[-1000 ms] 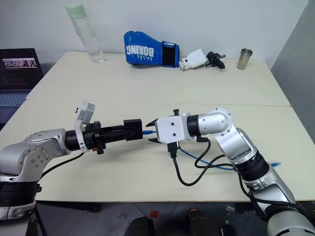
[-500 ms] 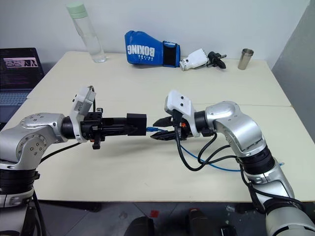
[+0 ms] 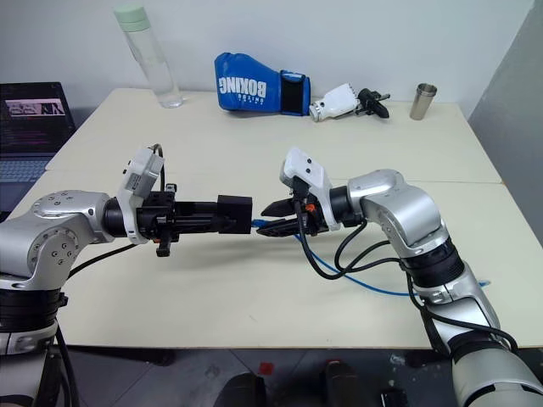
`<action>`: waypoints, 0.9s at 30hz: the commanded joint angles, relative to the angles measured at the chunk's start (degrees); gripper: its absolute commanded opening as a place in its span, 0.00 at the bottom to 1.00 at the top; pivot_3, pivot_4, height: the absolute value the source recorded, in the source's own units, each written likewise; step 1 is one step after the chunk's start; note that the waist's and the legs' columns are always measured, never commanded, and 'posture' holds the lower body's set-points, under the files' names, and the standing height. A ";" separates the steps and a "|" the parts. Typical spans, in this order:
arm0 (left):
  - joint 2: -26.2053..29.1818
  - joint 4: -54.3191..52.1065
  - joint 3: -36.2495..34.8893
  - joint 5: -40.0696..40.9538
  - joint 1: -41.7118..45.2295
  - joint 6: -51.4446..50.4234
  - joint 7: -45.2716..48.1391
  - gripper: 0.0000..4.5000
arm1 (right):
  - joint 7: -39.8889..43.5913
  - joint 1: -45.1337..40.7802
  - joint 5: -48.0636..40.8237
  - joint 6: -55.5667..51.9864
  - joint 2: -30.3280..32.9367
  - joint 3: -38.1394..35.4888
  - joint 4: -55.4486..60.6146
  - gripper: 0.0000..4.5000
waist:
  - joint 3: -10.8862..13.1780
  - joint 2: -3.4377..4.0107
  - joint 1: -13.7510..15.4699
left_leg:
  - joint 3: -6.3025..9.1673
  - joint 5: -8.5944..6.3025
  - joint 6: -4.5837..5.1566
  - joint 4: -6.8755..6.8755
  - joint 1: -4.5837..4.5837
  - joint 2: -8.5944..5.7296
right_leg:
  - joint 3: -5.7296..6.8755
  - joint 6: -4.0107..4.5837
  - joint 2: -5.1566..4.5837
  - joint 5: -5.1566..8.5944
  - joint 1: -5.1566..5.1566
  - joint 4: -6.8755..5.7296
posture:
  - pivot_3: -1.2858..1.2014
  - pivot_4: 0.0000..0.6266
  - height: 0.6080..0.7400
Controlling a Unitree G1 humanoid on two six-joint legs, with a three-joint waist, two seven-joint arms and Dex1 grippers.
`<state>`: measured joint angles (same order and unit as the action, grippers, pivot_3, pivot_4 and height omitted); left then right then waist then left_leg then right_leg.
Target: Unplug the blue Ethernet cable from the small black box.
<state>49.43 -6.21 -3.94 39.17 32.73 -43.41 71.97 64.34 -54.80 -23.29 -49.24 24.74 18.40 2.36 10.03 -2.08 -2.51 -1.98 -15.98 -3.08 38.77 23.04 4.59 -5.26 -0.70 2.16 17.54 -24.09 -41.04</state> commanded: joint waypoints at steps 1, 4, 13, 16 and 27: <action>0.92 -0.53 -0.06 -0.19 1.52 0.95 1.01 0.17 | 2.86 -2.69 -0.50 1.39 0.08 0.53 -1.24 0.43 | 0.00 0.00 0.01 | 0.01 0.00 0.00 0.00 0.00 0.00 | 0.01 0.00 0.00 0.00 0.00 0.00 | 0.52 0.24 1.00; 0.89 -0.49 0.09 -0.32 1.65 1.02 1.29 0.17 | 4.85 -3.62 -0.80 1.43 -0.05 1.22 -2.78 0.43 | 0.00 0.00 0.01 | 0.02 0.00 0.00 0.00 0.01 0.00 | 0.02 0.00 0.00 0.00 0.00 0.00 | 0.52 0.24 1.00; 0.87 -1.07 -0.07 -0.41 1.33 0.78 1.48 0.17 | 6.64 -5.09 0.38 3.03 -0.98 2.20 -6.70 0.43 | 0.00 0.00 -0.07 | 0.02 0.00 0.00 0.00 0.01 0.01 | 0.04 0.00 0.00 0.00 0.00 0.00 | 0.52 0.24 1.00; 0.88 -1.07 -0.10 -0.42 1.28 0.80 1.49 0.17 | 7.08 -5.57 0.84 3.74 -1.07 2.54 -8.01 0.43 | 0.00 0.00 -0.07 | 0.02 0.00 0.00 0.00 0.01 0.01 | 0.04 0.00 0.00 0.00 0.00 0.00 | 0.52 0.24 1.00; 0.87 -1.31 -0.08 -0.43 1.12 0.83 1.45 0.17 | 8.47 -6.20 1.48 4.00 -1.29 2.37 -9.91 0.43 | 0.00 0.01 -0.08 | 0.02 0.00 0.00 0.00 0.01 0.01 | 0.05 0.00 0.00 0.00 0.00 0.00 | 0.52 0.24 1.00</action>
<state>49.44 -6.19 -3.57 38.80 33.03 -43.33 73.18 72.15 -59.11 -21.52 -45.81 23.63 21.57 -8.40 10.03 -2.08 -2.59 -1.95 -15.98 -3.08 38.77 23.05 4.60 -5.21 -0.70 2.17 17.54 -24.10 -41.03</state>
